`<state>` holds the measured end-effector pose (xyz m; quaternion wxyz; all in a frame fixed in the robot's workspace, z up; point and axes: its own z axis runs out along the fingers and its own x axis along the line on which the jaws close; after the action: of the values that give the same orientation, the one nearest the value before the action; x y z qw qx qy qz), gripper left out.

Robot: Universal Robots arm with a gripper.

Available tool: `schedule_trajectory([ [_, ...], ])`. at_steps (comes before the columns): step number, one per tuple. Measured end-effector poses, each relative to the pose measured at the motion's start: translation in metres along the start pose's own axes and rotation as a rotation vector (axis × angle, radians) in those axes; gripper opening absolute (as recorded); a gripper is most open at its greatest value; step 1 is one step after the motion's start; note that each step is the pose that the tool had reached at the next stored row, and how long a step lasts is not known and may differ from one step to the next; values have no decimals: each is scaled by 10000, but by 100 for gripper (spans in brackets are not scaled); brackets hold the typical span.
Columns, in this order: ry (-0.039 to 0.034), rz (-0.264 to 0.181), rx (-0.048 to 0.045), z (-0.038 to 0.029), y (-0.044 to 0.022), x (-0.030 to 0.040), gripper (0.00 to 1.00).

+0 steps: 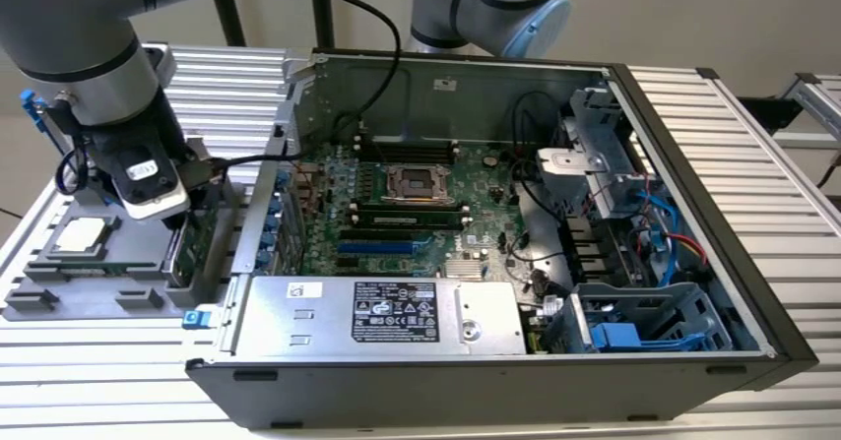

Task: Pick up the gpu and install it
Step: 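Pick up the gpu and move the gpu toward the slot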

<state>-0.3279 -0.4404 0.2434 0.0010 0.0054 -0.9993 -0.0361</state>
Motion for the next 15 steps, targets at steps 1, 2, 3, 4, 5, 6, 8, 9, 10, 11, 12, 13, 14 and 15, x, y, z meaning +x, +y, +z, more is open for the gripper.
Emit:
schedule_trajectory([
  [1,7,19,1,4,0,0,100],
  [2,14,32,1,7,-1,0,100],
  [3,22,45,0,13,-1,0,100],
  [4,31,48,0,17,-1,0,100],
  [5,33,49,1,21,-2,0,100],
  [6,34,50,0,27,-2,0,100],
  [8,34,50,0,39,-3,0,100],
  [9,34,50,0,45,-3,0,100],
  [10,34,49,0,50,-4,-1,100],
  [11,35,49,1,53,-4,-1,100],
  [12,36,50,2,55,-4,-1,100],
  [13,34,49,0,58,-4,-2,100],
  [14,34,48,0,58,-4,-2,100],
  [15,34,47,0,58,-4,-2,100],
])
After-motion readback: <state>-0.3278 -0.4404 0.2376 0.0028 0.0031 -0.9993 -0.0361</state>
